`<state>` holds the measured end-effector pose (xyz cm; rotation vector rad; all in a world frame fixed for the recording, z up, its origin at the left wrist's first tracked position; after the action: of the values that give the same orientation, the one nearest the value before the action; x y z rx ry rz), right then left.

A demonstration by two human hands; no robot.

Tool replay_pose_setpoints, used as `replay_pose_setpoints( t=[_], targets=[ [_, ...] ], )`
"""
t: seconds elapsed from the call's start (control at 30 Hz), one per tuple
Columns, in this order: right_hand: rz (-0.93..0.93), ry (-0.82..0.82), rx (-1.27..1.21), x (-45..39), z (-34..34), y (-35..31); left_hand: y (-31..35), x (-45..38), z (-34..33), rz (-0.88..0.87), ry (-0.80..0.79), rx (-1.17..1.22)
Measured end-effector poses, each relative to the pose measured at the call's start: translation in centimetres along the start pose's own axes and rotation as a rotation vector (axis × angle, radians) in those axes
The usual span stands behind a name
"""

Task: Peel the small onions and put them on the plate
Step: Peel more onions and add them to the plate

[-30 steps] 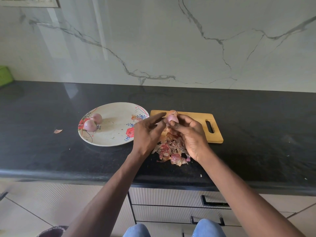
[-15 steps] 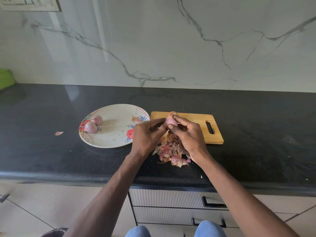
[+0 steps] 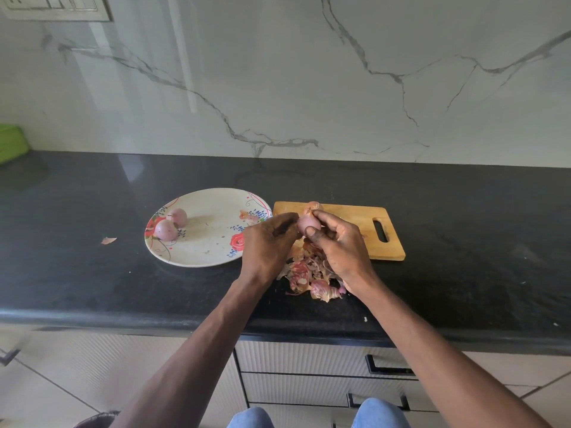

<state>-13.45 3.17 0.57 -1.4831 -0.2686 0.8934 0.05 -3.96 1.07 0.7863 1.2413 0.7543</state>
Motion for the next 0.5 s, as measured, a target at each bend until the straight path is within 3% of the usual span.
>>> replay_pose_setpoints(
  t=[0.27,0.4,0.5],
  targets=[
    [-0.278,-0.089,-0.383,-0.13,-0.47,0.23,-0.26,-0.47,-0.17,0.084,0.085,-0.032],
    [-0.457,-0.085,-0.624,-0.49,-0.25,0.23,-0.44,-0.77,-0.15,0.042,0.164,-0.203],
    [-0.398,-0.042,-0.584,-0.57,-0.06,0.14,-0.44,-0.85,-0.13,-0.001,0.121,-0.420]
  ],
)
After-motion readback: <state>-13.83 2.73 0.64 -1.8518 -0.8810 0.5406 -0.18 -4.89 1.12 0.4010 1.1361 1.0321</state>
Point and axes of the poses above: each hand's wrist, its own x-axis away from the middle knuckle, its own z-axis out of the back of the hand, y = z × x, the point moved 1 cm from there along -x, towards the middle knuckle, and after that the axes turned 13 degrees about y, right-handed, at the moved point
